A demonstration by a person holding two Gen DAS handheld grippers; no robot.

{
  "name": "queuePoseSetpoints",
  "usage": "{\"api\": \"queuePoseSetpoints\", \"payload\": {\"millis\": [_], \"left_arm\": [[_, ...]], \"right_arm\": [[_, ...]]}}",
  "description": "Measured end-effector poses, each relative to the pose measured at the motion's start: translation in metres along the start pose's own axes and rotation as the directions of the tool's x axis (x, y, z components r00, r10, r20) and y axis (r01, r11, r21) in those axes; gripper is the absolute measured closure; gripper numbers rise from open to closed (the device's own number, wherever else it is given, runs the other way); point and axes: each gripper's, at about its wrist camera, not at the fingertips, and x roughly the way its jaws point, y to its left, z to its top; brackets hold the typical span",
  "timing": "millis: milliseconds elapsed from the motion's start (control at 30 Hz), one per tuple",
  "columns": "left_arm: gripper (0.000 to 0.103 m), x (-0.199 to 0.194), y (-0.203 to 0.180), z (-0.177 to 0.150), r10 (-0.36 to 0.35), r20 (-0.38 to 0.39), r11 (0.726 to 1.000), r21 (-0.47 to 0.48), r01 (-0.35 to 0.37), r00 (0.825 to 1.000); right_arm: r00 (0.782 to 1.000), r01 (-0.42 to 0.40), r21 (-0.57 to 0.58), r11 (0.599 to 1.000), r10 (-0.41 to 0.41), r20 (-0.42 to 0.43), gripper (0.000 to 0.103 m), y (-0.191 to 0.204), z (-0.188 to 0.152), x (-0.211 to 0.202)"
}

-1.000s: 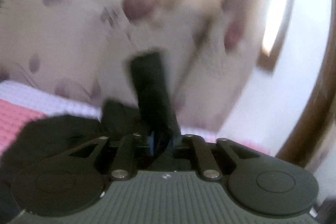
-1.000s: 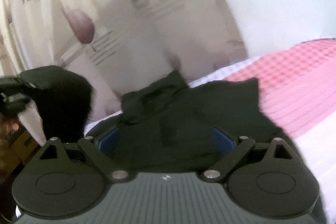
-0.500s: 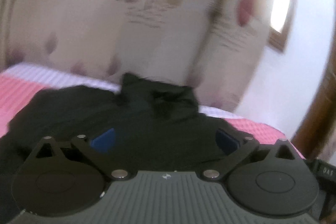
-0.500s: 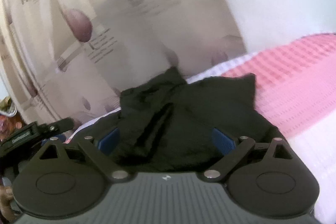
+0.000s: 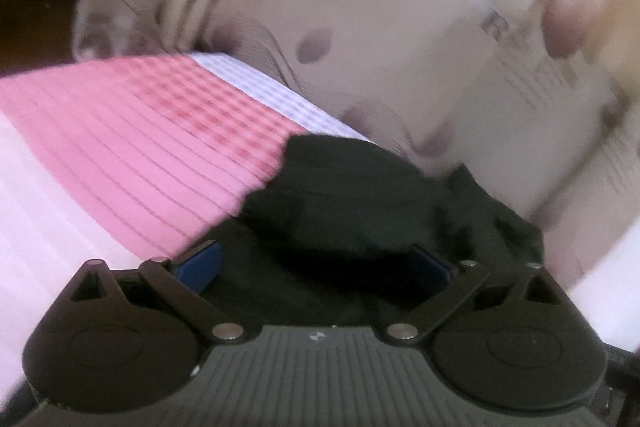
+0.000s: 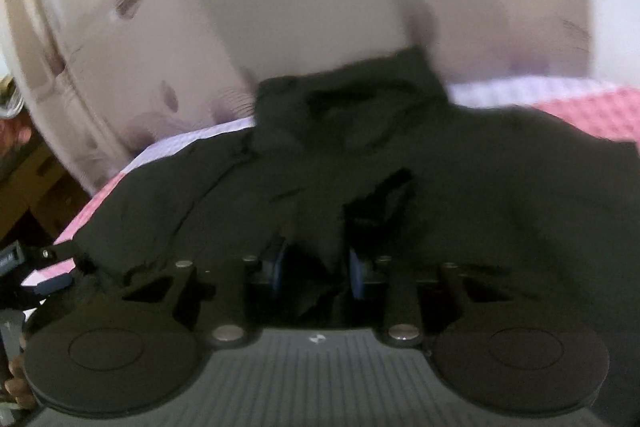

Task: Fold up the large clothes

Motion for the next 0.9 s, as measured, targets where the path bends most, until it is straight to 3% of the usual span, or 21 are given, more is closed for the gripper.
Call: {"api": "queuePoseSetpoints", "payload": {"millis": [100, 300, 433, 633, 800, 900], "left_arm": [[0.005, -0.004, 0.002, 0.003, 0.02, 0.013, 1.0, 0.015, -0.02, 1.0], [0.005, -0.014, -0.014, 0.002, -0.076, 0.019, 0.993, 0.093, 0.074, 0.997], [0.006, -0.025, -0.032, 0.002, -0.186, 0.014, 0.98, 0.073, 0.184, 0.983], [0.008, -0.006, -0.06, 0.029, -0.241, 0.042, 0.97, 0.049, 0.239, 0.97], [0.039, 0.058, -0.063, 0.038, -0.216, -0.027, 0.976, 0.018, 0.217, 0.976], [0.049, 0.094, -0.055, 0.038, -0.158, -0.073, 0.987, 0.017, 0.159, 0.985]], "right_arm": [[0.999, -0.044, -0.023, 0.999, 0.044, -0.001, 0.073, 0.012, -0.003, 0.009], [0.992, 0.117, -0.058, 0.991, -0.114, 0.051, 0.072, -0.003, 0.0, -0.009], [0.996, 0.091, -0.065, 0.994, -0.089, 0.029, 0.072, -0.015, 0.006, -0.016], [0.998, 0.062, -0.038, 0.997, -0.061, 0.029, 0.073, -0.022, -0.002, -0.006], [0.999, 0.019, 0.029, 0.999, -0.02, 0.043, 0.073, -0.032, -0.007, -0.006], [0.999, 0.015, 0.036, 0.999, -0.017, 0.05, 0.073, -0.033, -0.009, -0.007]]}}
